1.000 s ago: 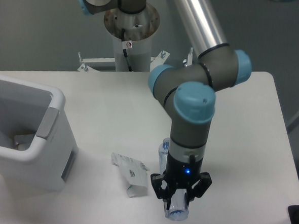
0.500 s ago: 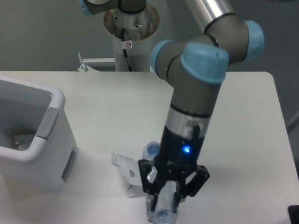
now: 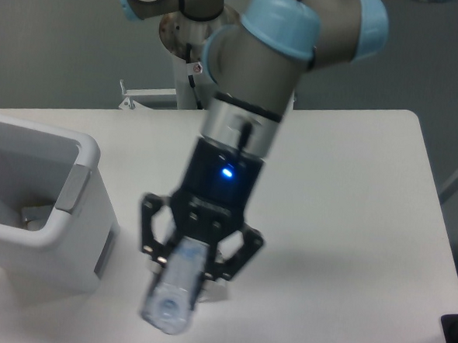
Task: Place the trash in the trash can
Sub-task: 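Carry the bottle over the white bin and lower it in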
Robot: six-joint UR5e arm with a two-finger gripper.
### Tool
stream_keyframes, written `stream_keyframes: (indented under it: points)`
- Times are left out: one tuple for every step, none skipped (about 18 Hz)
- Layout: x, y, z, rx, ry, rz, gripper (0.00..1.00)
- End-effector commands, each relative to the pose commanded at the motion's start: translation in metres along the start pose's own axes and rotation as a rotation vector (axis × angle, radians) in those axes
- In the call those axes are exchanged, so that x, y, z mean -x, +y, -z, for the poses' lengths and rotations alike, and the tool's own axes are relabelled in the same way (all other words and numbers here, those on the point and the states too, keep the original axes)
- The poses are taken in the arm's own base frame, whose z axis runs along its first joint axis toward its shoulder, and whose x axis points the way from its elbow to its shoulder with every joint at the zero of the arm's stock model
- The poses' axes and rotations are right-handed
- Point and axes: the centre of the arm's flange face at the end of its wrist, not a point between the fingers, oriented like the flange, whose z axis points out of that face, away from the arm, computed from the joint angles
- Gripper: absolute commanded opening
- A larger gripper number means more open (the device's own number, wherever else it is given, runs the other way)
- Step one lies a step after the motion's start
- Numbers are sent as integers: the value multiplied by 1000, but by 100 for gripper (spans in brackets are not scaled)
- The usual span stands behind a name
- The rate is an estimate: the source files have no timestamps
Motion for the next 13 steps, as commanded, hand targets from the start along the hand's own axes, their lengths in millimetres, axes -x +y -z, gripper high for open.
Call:
stream_keyframes:
  points:
    - [-11,-5,0,-9,21,-12,24]
    - [-24,-10,1,-17,38,-25,24]
    - [-37,-15,0,-23,51,-41,24]
    - [-49,-18,-1,-28,62,-53,24]
    - [-60,-20,-1,-30,73,-58,24]
    - [-71,-22,2,-32,83,-66,24]
    - [-78,-23,4,-34,89,-68,24]
    - [-88,-23,2,-33,101,-66,24]
    - [-97,-23,0,-30,113,-60,24]
    - [-108,-23,0,-29,125,-50,24]
    - [-115,-22,0,-25,133,-43,24]
    - [-121,-18,-5,-16,141,-41,24]
    - [-128,-15,-9,-8,152,-38,24]
